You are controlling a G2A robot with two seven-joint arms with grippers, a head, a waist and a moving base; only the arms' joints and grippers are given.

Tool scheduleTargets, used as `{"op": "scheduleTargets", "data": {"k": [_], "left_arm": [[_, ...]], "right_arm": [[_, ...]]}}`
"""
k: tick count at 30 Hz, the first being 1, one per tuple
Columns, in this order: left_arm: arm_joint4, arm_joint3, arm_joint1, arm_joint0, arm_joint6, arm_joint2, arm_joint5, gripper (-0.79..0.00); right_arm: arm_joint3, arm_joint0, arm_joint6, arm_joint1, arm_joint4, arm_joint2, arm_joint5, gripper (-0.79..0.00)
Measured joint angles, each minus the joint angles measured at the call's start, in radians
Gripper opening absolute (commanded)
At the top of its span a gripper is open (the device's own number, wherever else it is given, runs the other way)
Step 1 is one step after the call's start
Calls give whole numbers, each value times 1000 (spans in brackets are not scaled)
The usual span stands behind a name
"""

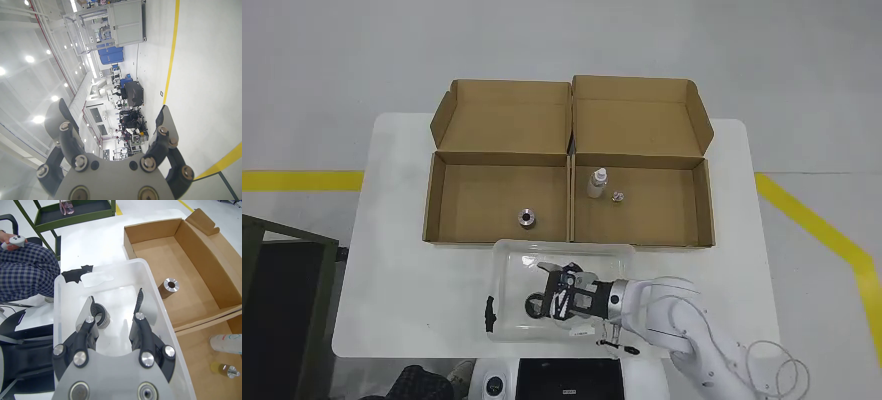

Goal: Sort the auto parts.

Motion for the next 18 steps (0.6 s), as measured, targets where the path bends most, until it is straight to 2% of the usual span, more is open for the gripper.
{"op": "scheduleTargets", "data": {"k": [11,18], "left_arm": [[0,0,0,0,0,0,0,0],[0,0,0,0,0,0,0,0]], "right_arm": [[-10,-77,-13,28,-69,39,-43,-326],[5,-88,-8,36,-74,45,-45,-311]]}}
